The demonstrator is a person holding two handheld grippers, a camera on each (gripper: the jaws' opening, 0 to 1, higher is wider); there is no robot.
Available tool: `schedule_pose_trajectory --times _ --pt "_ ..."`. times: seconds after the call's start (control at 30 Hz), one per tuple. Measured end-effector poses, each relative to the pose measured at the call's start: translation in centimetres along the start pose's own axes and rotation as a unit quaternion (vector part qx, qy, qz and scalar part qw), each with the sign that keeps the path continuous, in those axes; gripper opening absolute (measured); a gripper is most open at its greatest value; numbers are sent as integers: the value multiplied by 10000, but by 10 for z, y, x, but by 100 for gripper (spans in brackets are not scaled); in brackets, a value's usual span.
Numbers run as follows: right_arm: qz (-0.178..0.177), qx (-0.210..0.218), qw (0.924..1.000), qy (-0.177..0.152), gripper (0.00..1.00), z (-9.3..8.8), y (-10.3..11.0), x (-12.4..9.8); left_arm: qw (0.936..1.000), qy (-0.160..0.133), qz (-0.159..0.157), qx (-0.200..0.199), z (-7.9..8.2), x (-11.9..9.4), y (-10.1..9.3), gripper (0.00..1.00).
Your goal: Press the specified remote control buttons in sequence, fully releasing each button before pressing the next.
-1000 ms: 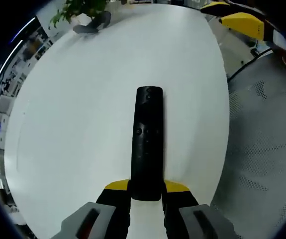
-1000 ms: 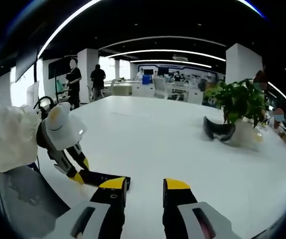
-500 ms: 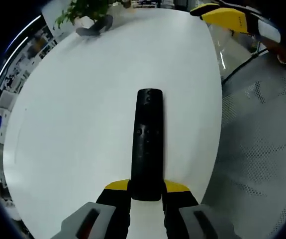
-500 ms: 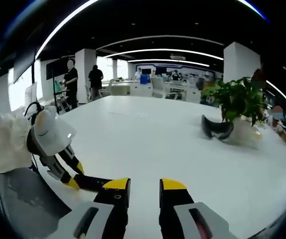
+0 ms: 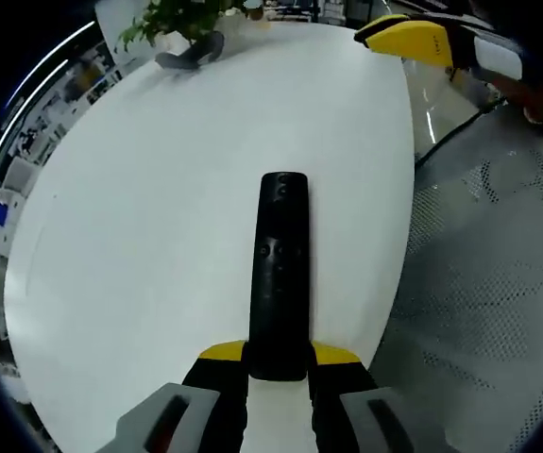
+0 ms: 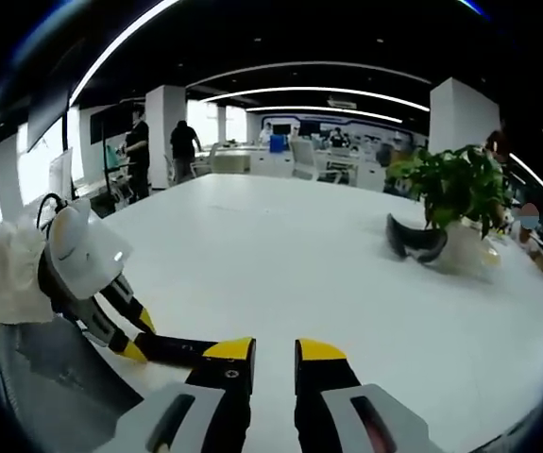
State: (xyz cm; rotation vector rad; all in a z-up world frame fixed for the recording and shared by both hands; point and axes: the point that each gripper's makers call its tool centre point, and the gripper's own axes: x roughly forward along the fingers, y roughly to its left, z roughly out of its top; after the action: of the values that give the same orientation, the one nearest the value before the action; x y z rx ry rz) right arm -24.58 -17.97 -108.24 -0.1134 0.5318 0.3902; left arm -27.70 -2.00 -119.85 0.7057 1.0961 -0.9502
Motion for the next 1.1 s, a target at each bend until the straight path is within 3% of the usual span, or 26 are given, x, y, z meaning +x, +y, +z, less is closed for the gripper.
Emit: schedule_pose_trajectory --times 0.47,0.6,0.7,0.8,1.1 --pt "131 160 9998 25 10 1 1 1 9988 -418 79 -255 -3 -2 -16 23" --pt "83 350 9992 -147 1 11 -3 -3 9978 -553 117 -345 -4 -2 -18 23" --pt "126 394 9991 -58 0 15 -3 3 9969 -652 131 -430 -4 -3 -21 23" --pt "331 520 9981 -94 0 23 4 10 9961 -773 171 -381 -4 -3 -22 23" --pt "873 657 9933 377 0 22 26 39 9945 -968 235 -322 -4 -4 -31 23"
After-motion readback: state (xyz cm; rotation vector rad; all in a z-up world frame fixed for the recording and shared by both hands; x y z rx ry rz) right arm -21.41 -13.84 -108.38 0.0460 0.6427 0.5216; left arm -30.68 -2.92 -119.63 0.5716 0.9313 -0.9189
